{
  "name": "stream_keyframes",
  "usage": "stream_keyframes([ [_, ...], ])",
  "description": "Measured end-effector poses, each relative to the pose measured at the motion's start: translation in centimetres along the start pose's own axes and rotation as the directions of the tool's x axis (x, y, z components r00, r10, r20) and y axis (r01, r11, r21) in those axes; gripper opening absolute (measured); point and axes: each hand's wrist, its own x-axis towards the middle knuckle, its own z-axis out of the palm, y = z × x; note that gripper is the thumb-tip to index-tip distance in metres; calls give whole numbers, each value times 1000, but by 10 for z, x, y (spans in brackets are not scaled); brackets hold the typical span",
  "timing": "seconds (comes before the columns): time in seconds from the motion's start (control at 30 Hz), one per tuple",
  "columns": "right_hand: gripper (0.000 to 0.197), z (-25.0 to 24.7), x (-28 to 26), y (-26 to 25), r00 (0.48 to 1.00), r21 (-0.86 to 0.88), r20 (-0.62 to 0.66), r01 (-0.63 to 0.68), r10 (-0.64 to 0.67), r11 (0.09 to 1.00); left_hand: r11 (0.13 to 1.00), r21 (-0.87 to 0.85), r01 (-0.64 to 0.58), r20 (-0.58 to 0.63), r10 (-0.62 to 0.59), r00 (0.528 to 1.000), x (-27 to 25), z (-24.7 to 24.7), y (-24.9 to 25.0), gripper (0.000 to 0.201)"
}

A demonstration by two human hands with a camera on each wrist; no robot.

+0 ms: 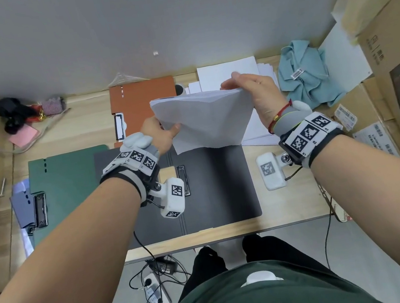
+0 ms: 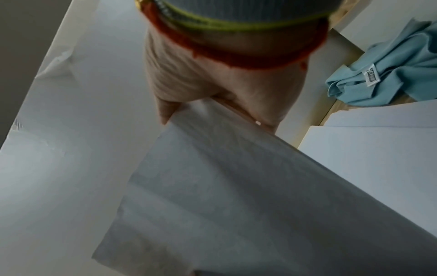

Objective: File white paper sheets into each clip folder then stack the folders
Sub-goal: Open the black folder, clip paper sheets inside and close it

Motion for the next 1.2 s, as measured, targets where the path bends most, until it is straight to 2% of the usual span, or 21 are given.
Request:
stream_keyframes([
  [0.07, 40, -5, -1, 4, 999, -13, 43, -2, 2, 1000, 999, 37, 8, -13, -8, 1000, 2, 1, -1, 36],
  [0.13, 29, -11, -2, 13, 994, -45, 110, -12, 17, 999, 1000, 16, 8, -20, -8, 1000, 4, 1, 0, 35],
  [0.23, 36, -19, -1, 39, 973, -276, 199, -58, 116, 959, 1000, -20, 3, -6, -4, 1000, 6, 1, -1, 36],
  [0.3, 33, -20, 0, 54, 982, -416, 144, -51, 121, 908, 997, -70, -21, 14, 22, 1000, 7, 1, -2, 34],
  [0.33, 30, -20, 1, 57, 990, -428, 102, -49, 102, 902, 995, -92, -40, 13, 42, 999, 6, 2, -1, 34],
  [0.5, 22, -13, 0, 52, 998, -317, 10, -49, 55, 947, 985, -108, -131, -45, 127, 991, 2, 1, 0, 29],
  [0.63, 23, -11, -4, 68, 991, -434, 36, -98, 125, 896, 992, -63, -111, 53, 115, 992, 2, 7, -16, 29],
  [0.73, 23, -8, -6, 66, 994, -389, 11, -92, 104, 917, 993, -60, -105, 77, 110, 991, 3, 9, -19, 30],
  [0.83, 23, -5, -4, 54, 993, -327, -8, -110, 114, 939, 982, -135, -131, 6, 133, 991, 6, 8, -16, 31],
  [0.93, 23, -1, -2, 54, 990, -345, -26, -136, 136, 929, 967, -250, -54, 27, 63, 998, 6, 11, -16, 40],
  [1.03, 24, 2, -1, 59, 978, -356, -54, -206, 200, 911, 988, -152, 32, 72, -21, 997, 5, 20, -25, 47],
  [1.13, 25, 5, -4, 71, 946, -218, 13, -314, 324, 924, 994, -95, 48, 54, -43, 998, 1, 28, -34, 45],
  [1.17, 35, 7, -7, 75, 916, -184, 71, -377, 395, 908, 989, -129, 71, 36, -67, 997, -1, 30, -37, 44],
  [1.2, 52, 7, -6, 85, 879, -200, 106, -439, 465, 876, 981, -165, 101, 24, -99, 995, -2, 32, -40, 42],
])
